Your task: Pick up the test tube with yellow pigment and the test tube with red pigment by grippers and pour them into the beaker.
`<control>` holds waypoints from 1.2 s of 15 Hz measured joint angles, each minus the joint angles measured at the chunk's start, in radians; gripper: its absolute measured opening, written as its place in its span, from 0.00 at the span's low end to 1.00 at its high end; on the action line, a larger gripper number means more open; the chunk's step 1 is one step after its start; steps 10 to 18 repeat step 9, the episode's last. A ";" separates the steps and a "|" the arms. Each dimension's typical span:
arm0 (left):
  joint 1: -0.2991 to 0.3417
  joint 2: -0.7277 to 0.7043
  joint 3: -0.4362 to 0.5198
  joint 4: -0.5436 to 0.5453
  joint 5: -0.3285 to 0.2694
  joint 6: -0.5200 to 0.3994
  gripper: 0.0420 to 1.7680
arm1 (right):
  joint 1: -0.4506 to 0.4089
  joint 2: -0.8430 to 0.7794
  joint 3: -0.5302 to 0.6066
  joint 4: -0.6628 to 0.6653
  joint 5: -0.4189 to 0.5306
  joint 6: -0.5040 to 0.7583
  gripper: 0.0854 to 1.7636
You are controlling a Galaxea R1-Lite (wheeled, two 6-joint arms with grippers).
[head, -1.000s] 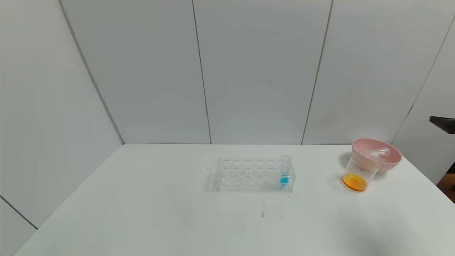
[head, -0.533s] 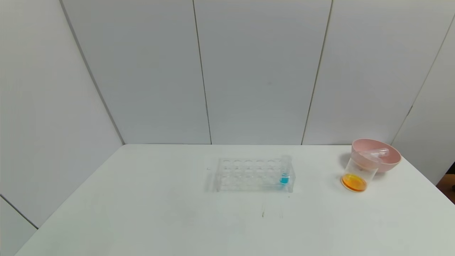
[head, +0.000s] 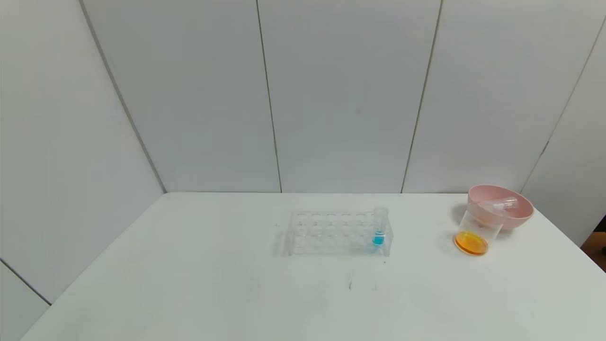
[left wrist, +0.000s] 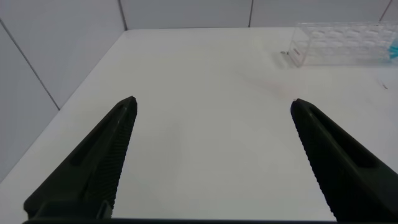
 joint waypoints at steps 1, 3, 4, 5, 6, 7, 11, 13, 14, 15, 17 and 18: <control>0.000 0.000 0.000 0.000 0.000 0.000 1.00 | 0.002 -0.023 0.069 -0.006 -0.001 0.000 0.96; 0.000 0.000 0.000 0.000 0.000 0.000 1.00 | 0.004 -0.046 0.207 -0.103 0.015 0.007 0.96; 0.000 0.000 0.000 0.000 0.000 0.000 1.00 | 0.004 -0.052 0.260 -0.176 0.051 0.019 0.96; 0.000 0.000 0.000 0.000 0.000 0.000 1.00 | 0.004 -0.055 0.307 -0.206 0.084 0.021 0.96; 0.000 0.000 0.000 0.000 0.000 0.000 1.00 | 0.005 -0.057 0.333 -0.231 0.101 0.020 0.96; 0.000 0.000 0.000 0.000 0.000 0.000 1.00 | 0.005 -0.059 0.349 -0.237 0.104 0.020 0.96; 0.000 0.000 0.000 0.000 0.000 0.000 1.00 | 0.005 -0.059 0.359 -0.240 0.104 0.021 0.96; 0.000 0.000 0.000 0.000 0.000 0.000 1.00 | 0.005 -0.059 0.359 -0.240 0.104 0.021 0.96; 0.000 0.000 0.000 0.000 0.000 0.000 1.00 | 0.005 -0.059 0.359 -0.240 0.104 0.021 0.96; 0.000 0.000 0.000 0.000 0.000 0.000 1.00 | 0.005 -0.059 0.359 -0.240 0.104 0.021 0.96; 0.000 0.000 0.000 0.000 0.000 0.000 1.00 | 0.005 -0.059 0.359 -0.240 0.104 0.021 0.96; 0.000 0.000 0.000 0.000 0.000 0.000 1.00 | 0.005 -0.059 0.359 -0.240 0.104 0.021 0.96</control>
